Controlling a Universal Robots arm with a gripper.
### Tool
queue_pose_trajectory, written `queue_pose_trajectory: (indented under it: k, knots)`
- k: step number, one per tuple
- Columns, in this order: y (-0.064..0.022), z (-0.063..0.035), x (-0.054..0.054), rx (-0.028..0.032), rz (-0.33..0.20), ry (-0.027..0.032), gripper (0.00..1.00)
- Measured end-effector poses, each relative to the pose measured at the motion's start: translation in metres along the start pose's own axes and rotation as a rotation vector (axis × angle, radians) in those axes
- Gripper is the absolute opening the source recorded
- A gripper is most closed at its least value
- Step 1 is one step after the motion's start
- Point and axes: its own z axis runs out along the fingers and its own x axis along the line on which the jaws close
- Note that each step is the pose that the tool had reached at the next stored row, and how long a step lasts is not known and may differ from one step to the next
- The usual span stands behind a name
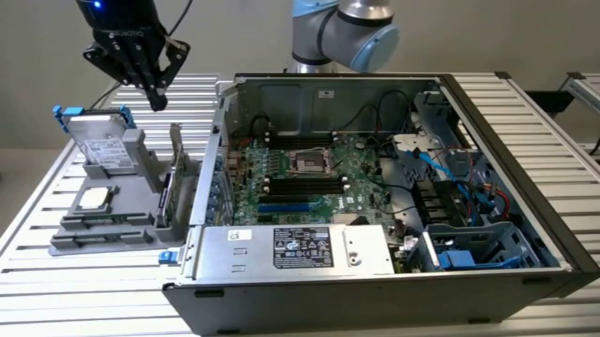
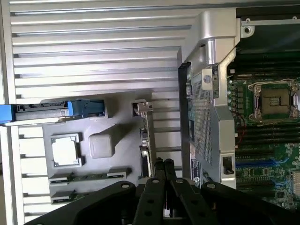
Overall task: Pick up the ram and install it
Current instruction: 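Reach for the ram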
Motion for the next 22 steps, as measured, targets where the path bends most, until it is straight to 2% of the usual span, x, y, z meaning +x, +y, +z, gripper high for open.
queue_pose_trajectory:
  k: [10, 14, 18, 22]
  knots:
    - [-0.0035, 0.0043, 0.046, 0.0000, 0.000, 0.0000, 0.10]
    - [-0.0073, 0.0054, 0.064, -0.0001, 0.000, -0.0001, 0.10]
    - [-0.0159, 0.0058, 0.078, -0.0001, 0.000, -0.0001, 0.10]
    - [-0.0310, 0.0063, 0.083, -0.0015, 0.000, 0.0001, 0.10]
